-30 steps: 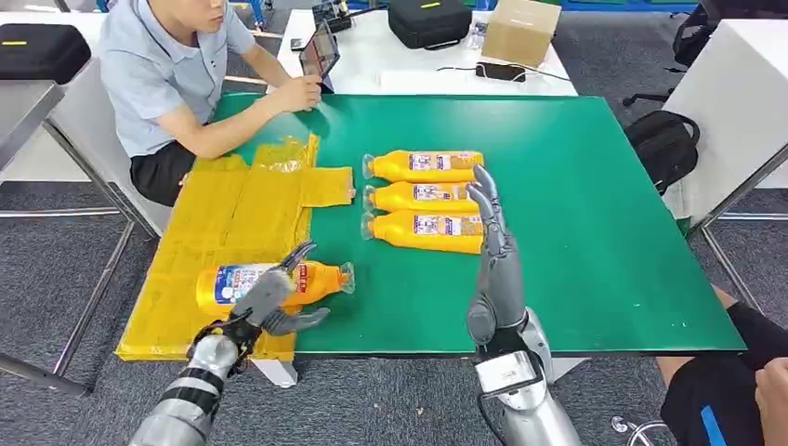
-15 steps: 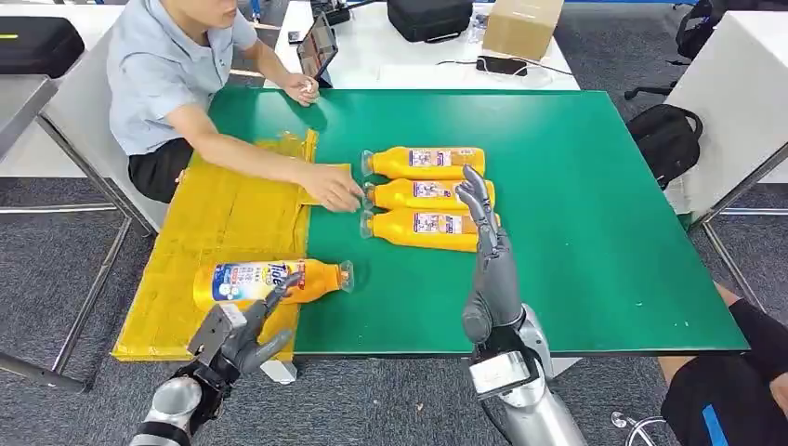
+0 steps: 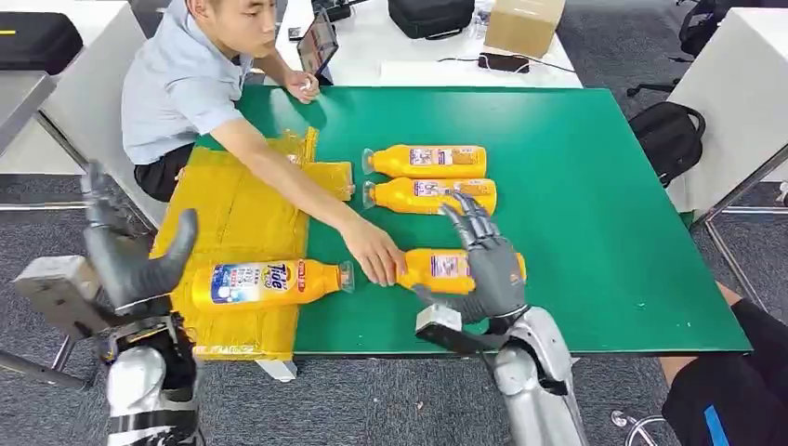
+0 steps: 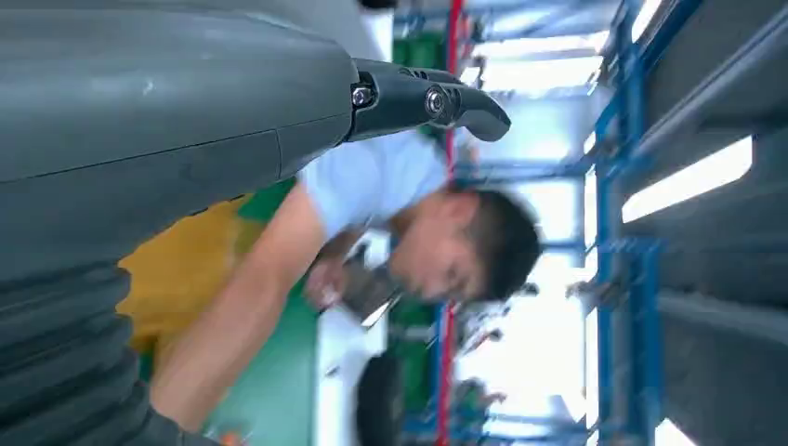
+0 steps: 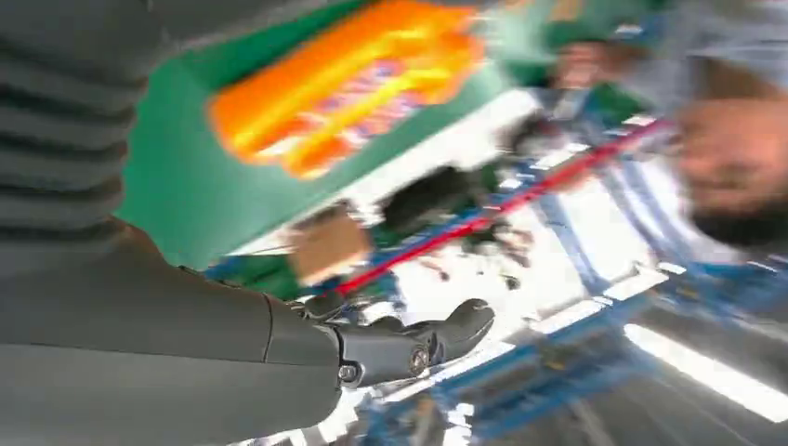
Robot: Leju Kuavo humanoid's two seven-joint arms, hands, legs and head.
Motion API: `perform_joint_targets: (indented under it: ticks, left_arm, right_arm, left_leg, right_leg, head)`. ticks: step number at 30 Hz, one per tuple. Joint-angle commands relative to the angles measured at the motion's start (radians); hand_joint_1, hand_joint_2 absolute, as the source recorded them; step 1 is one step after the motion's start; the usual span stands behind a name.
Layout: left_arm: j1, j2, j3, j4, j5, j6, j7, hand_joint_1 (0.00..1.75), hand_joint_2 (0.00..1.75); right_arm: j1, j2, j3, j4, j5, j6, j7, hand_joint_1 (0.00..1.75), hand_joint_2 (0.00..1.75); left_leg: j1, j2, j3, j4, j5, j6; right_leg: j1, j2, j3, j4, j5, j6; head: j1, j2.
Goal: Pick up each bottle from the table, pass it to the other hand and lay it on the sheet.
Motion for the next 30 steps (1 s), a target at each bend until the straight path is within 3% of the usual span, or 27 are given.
perform_joint_targets:
  ticks: [1, 7, 19, 27, 30]
  left_arm:
    - [0.03, -0.027, 0.039, -0.072, -0.007, -0.003, -0.005, 0.0, 1.75]
    - [0.039, -0.027, 0.036, -0.044, -0.024, -0.006, 0.031, 0.0, 1.75]
    - [0.05, -0.027, 0.021, -0.04, -0.068, 0.007, 0.039, 0.0, 1.75]
    - [0.038, -0.027, 0.034, 0.002, -0.065, -0.01, 0.07, 0.0, 1.75]
    - [0.039, -0.027, 0.034, 0.005, -0.065, -0.01, 0.07, 0.0, 1.75]
  right_arm:
    - [-0.05, -0.037, -0.119, 0.2, 0.123, -0.02, 0.061, 0.0, 1.75]
    - [-0.052, -0.031, -0.133, 0.261, 0.158, 0.022, 0.145, 0.0, 1.75]
    - [-0.02, -0.04, -0.166, 0.375, 0.138, 0.045, 0.163, 0.0, 1.75]
    - [-0.103, -0.074, -0.176, 0.515, 0.387, -0.046, 0.346, 0.0, 1.75]
    - [-0.106, -0.074, -0.178, 0.517, 0.388, -0.045, 0.347, 0.0, 1.75]
  left_leg:
    - [0.0, 0.001, 0.003, -0.001, -0.001, 0.002]
    - [0.0, 0.001, 0.003, -0.001, 0.0, 0.001]
    - [0.0, 0.001, 0.003, -0.001, -0.001, 0.001]
    - [0.0, 0.002, 0.002, -0.001, 0.0, 0.001]
    - [0.0, 0.001, 0.003, -0.002, 0.0, 0.001]
  right_leg:
    - [0.0, 0.0, 0.003, -0.002, 0.0, -0.002]
    - [0.001, 0.0, 0.003, -0.002, 0.0, -0.003]
    - [0.001, 0.0, 0.003, -0.002, 0.0, -0.003]
    - [0.0, 0.0, 0.001, -0.002, 0.0, -0.002]
    - [0.001, -0.001, 0.003, -0.003, 0.0, -0.003]
  head:
    - [0.0, 0.0]
    - [0.0, 0.0]
    - [0.0, 0.0]
    - [0.0, 0.0]
    - [0.0, 0.0]
